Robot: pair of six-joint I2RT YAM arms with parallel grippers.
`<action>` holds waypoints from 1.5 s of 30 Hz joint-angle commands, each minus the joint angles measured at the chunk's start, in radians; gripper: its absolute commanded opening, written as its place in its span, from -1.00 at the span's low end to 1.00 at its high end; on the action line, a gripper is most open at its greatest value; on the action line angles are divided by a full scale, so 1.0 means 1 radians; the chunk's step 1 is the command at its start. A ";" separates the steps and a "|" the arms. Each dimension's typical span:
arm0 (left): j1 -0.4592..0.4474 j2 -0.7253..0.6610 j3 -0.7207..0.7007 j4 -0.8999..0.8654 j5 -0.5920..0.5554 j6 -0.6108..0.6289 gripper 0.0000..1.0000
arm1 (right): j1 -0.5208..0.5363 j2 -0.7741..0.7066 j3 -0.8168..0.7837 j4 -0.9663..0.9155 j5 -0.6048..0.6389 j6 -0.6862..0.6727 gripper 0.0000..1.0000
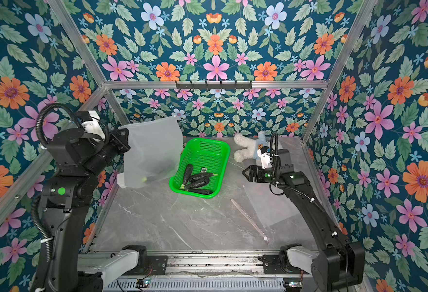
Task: Place the eggplant in a zip-top bag and seal the zipper
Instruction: Place the zipper food storage bag at the center of the board.
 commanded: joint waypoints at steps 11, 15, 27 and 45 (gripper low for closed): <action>0.003 -0.130 -0.033 -0.325 -0.262 -0.051 -1.00 | 0.010 0.058 -0.014 0.085 -0.036 0.018 0.68; 0.002 -0.177 -0.229 -0.239 -0.254 -0.058 -1.00 | 0.009 0.065 -0.019 0.085 -0.035 0.014 0.68; 0.296 -0.152 -0.633 0.152 0.224 -0.028 -1.00 | 0.009 0.051 -0.045 0.063 -0.001 -0.018 0.68; 0.607 0.099 -0.667 0.291 0.271 0.229 -1.00 | 0.010 0.075 -0.051 0.059 0.019 -0.021 0.68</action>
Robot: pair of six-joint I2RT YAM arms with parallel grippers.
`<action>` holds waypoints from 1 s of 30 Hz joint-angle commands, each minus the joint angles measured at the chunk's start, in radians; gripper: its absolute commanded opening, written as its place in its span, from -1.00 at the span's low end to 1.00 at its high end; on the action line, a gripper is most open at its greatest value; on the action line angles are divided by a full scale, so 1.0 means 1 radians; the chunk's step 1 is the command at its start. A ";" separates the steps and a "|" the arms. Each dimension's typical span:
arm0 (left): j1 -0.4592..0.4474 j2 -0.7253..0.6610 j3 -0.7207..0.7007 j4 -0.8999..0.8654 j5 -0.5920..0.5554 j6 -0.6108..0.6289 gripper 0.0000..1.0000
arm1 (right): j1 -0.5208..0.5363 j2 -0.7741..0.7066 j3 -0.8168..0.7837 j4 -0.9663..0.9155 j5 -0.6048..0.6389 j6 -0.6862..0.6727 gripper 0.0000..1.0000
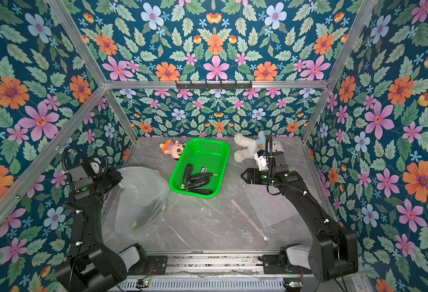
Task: Place the eggplant in a zip-top bag and seal the zipper
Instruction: Place the zipper food storage bag at the center of the board.
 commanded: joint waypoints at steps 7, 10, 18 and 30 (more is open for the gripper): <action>-0.031 0.157 -0.010 0.175 -0.013 0.140 -1.00 | 0.001 0.010 0.004 0.004 0.000 -0.001 0.68; -0.060 0.237 0.060 0.195 -0.029 0.173 -1.00 | 0.002 0.011 0.004 0.002 -0.005 -0.001 0.68; -0.149 0.481 0.227 0.244 -0.057 0.179 -1.00 | 0.000 -0.002 -0.016 0.011 -0.010 0.012 0.68; -0.241 0.640 0.339 0.259 -0.196 0.138 -0.82 | 0.001 -0.022 -0.025 -0.011 0.000 0.007 0.68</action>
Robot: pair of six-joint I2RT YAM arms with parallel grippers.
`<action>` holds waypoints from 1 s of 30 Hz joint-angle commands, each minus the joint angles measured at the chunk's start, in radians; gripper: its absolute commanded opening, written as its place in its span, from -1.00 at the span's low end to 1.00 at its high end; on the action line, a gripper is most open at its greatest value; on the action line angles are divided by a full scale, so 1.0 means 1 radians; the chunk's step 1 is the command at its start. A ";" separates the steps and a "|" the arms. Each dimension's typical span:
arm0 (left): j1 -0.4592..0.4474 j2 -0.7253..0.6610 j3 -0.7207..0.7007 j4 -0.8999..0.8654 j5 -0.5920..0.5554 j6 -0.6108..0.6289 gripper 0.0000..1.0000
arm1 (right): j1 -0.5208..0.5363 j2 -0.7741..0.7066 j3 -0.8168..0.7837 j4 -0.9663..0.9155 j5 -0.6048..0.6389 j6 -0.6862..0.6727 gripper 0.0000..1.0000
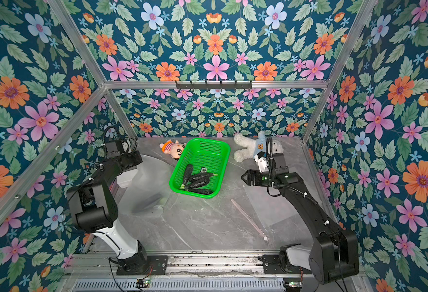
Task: Place the eggplant in a zip-top bag and seal the zipper
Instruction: Place the zipper food storage bag at the center of the board, then open the zipper of the food storage bag at the center of the board.
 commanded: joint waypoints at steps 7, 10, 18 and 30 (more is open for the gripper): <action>-0.092 -0.026 0.030 -0.025 -0.102 0.006 -0.20 | 0.002 0.016 0.016 0.002 0.005 -0.002 0.68; -0.128 -0.045 0.026 -0.046 -0.109 0.003 -0.10 | 0.001 0.022 0.023 -0.012 0.050 -0.002 0.68; -0.289 -0.152 -0.032 -0.023 -0.112 -0.058 0.05 | 0.001 0.058 0.037 -0.113 0.184 0.014 0.70; -0.483 -0.278 -0.170 0.140 -0.094 -0.260 0.17 | 0.020 0.181 -0.036 -0.119 0.237 0.044 0.49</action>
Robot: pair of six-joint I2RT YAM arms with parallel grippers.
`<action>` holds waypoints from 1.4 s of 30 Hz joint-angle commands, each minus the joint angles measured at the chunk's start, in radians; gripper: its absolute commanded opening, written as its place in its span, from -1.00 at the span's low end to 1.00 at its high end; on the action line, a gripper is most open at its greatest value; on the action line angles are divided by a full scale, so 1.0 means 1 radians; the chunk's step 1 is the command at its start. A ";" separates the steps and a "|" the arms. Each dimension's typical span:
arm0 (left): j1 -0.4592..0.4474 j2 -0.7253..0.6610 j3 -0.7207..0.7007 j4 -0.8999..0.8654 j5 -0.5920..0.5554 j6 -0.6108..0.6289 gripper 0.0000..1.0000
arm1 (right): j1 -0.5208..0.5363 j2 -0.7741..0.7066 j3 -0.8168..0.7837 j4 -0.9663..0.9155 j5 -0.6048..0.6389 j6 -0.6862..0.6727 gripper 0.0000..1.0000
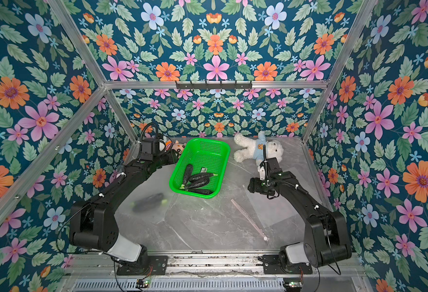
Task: Place the eggplant in a zip-top bag and seal the zipper
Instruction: Open the zipper of the food storage bag at the center of the board.
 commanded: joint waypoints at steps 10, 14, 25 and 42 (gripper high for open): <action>-0.132 -0.034 -0.105 0.204 0.024 -0.211 0.17 | 0.054 0.201 0.017 0.051 0.111 0.024 0.27; -0.155 -0.027 -0.122 0.216 0.031 -0.224 0.17 | 0.074 0.274 0.048 0.034 0.135 0.016 0.18; -0.178 -0.025 -0.154 0.234 0.045 -0.242 0.18 | 0.092 0.342 0.065 0.007 0.157 0.031 -0.35; -0.232 0.005 -0.111 0.229 0.108 -0.240 0.19 | 0.092 0.206 0.130 -0.085 0.110 0.028 -1.00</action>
